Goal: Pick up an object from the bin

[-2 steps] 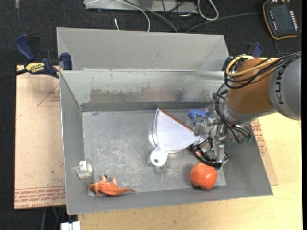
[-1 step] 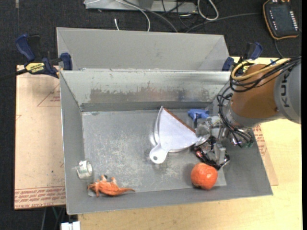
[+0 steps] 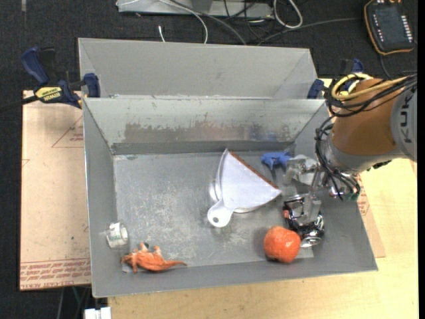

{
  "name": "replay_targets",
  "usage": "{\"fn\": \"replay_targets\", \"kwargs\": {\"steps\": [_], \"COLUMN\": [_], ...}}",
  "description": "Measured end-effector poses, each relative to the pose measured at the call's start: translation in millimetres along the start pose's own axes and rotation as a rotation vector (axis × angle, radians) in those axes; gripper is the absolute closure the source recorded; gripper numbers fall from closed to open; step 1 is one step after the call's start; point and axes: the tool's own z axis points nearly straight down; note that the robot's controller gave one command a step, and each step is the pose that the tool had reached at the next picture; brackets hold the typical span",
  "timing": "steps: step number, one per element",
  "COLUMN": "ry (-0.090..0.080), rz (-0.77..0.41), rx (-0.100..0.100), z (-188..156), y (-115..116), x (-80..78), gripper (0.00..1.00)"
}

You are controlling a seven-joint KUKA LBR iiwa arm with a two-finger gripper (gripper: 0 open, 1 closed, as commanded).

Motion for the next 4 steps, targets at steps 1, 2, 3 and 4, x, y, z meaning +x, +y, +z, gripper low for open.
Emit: {"fn": "replay_targets", "kwargs": {"steps": [1, 2, 3, 4], "ry": [-0.029, 0.001, 0.001, 0.007], "rz": [-0.037, 0.113, 0.112, 0.112], "rx": [-0.004, 0.005, 0.005, 0.003], "z": [32.0, 30.8, 30.6, 11.8], "y": [91.8, 38.6, 38.7, 40.0], "x": [-14.2, -68.2, -68.2, -65.9], "gripper": [0.00, 1.00, 1.00, 1.00]}}
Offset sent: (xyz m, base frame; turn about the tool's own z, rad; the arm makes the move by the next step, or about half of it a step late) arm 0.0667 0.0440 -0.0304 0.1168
